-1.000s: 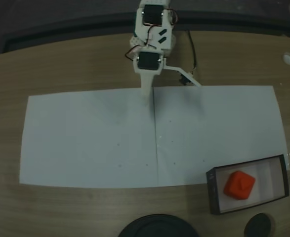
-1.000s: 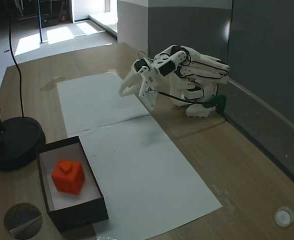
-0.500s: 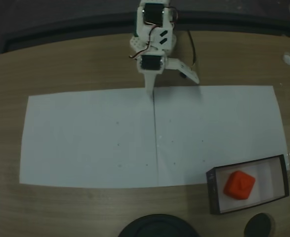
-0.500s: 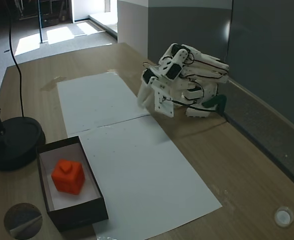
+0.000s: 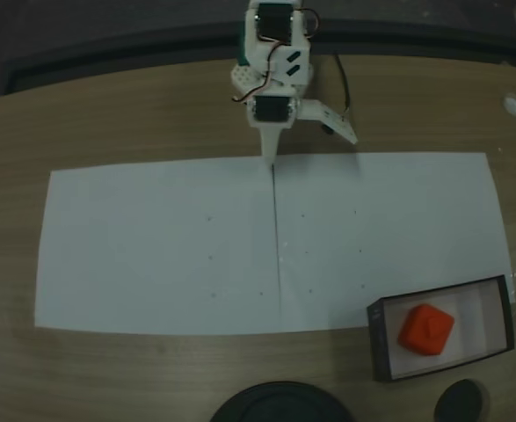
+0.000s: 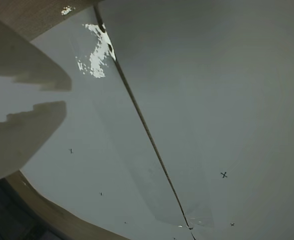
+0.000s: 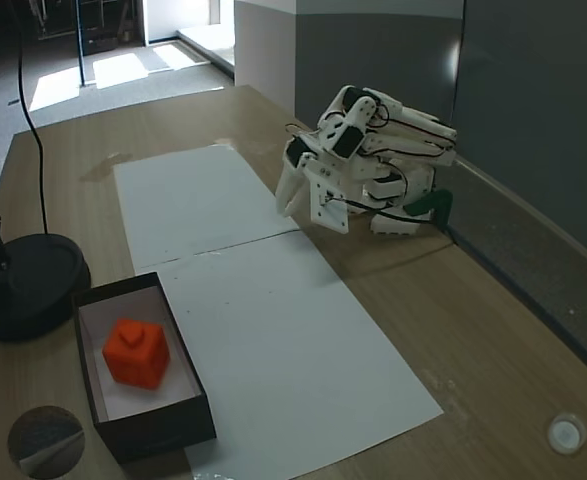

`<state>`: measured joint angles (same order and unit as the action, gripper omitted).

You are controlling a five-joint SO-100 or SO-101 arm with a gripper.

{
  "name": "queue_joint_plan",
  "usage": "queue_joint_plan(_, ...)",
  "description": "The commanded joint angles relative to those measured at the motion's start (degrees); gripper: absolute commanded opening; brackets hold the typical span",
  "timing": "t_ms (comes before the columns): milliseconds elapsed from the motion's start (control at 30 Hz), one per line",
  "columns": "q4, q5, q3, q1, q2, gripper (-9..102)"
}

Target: Grab a orange square and put it in the box.

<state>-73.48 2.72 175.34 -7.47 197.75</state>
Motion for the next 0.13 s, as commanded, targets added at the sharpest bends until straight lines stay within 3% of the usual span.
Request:
queue_joint_plan(0,-0.6,-0.1,-3.3,0.0,1.4,0)
queue_joint_plan(100,-0.6,-0.1,-3.3,0.0,1.4,0)
